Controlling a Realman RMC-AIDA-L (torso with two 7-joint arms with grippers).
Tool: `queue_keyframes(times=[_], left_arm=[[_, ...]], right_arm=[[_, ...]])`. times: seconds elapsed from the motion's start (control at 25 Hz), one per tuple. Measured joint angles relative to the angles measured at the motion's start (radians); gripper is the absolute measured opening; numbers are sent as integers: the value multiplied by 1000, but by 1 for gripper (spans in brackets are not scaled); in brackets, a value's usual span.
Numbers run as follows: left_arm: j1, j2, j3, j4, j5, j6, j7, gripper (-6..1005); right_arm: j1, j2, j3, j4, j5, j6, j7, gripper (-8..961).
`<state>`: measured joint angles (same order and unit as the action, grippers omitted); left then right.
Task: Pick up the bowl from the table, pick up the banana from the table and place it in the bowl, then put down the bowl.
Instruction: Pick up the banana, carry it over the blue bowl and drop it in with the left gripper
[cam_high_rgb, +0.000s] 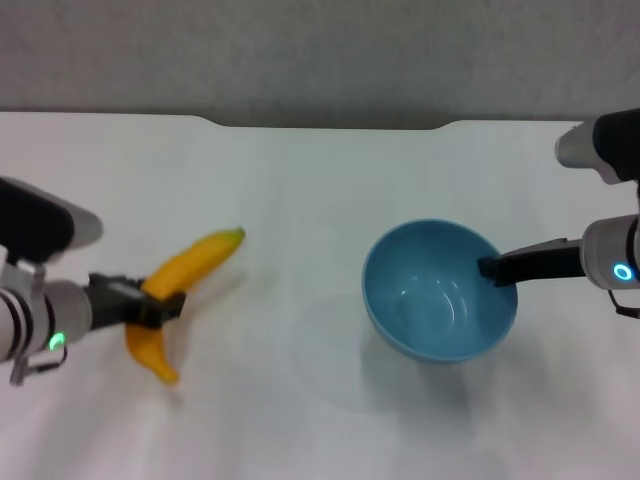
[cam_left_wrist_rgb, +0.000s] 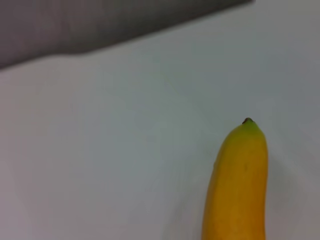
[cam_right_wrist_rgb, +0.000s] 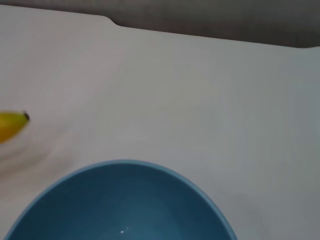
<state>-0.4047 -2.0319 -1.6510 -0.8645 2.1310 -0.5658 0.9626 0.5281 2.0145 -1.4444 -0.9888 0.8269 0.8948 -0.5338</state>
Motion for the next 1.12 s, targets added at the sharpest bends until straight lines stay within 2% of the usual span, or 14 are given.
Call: queue_keyframes(times=[0.12,0.36,0.6,0.88,1.12], left_arm=[[26,0,-15,-94,-28,-6,-1,526],[31,-2,-16,-187,-101,-32,-11,536],[52,0,-18,-251,-356,-79,6,547],[58,-4,-3,-242,-576,-70,124,559],[55,-7,67,-202,-736,-69,242,569]], right_arm=[[-1,0,-2,4,1,-2,-3,38],[19,0,-13,49,42,-8,-12,39],[48,0,-26,92,106,-23,-39,39],[89,0,-91,137,203,-84,-37,40],[145,-1,-94,204,253,-111,-30,40]])
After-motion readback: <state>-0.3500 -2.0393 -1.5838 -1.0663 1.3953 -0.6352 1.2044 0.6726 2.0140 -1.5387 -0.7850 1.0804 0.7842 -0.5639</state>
